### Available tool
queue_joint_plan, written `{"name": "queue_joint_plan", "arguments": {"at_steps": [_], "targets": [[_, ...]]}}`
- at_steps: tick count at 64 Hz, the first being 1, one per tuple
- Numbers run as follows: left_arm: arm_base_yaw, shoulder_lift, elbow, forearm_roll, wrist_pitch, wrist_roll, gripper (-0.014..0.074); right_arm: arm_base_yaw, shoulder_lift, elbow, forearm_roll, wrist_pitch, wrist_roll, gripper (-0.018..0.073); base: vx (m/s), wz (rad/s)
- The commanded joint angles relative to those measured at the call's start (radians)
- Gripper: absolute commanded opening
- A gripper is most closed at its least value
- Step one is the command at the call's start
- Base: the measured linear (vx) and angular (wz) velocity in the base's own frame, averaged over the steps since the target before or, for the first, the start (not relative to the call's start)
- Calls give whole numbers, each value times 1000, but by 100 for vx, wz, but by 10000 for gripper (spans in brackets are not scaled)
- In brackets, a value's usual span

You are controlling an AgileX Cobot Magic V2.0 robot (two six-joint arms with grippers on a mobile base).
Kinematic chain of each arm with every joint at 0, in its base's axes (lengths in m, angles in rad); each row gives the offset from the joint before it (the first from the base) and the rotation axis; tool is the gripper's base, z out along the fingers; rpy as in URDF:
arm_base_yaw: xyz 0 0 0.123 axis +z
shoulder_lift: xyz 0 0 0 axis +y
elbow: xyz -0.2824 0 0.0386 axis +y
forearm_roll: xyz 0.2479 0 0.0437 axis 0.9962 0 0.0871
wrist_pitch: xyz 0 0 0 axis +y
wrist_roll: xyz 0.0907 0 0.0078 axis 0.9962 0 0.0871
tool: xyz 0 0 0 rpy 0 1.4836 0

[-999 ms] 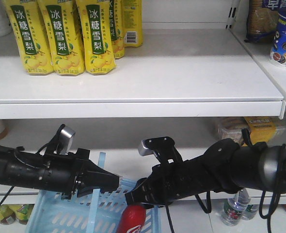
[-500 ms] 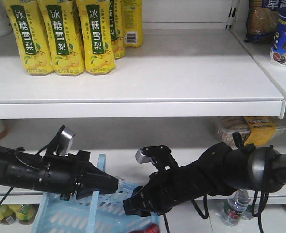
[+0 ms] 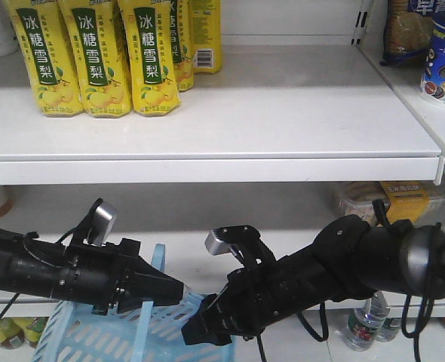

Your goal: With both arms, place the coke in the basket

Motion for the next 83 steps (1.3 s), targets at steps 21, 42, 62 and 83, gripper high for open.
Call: {"name": "queue_joint_plan", "arguments": {"at_steps": [21,42,62,83], "targets": [[-2,-47,-27,-96,88,13,-6,-3,-290,-24,-114,82,70,347,0,0],[-2,-47,-27,-96,88,13,-6,-19,-533,-24,-561,-51,393,347,0,0],[-2,-47,-27,-96,88,13,-6,-255,-724,-24,-974,-65,634,347,0,0],[-2,-47,-27,-96,88,13,-6,-587,-865,-24,-1059,-125,618,347,0,0]]}}
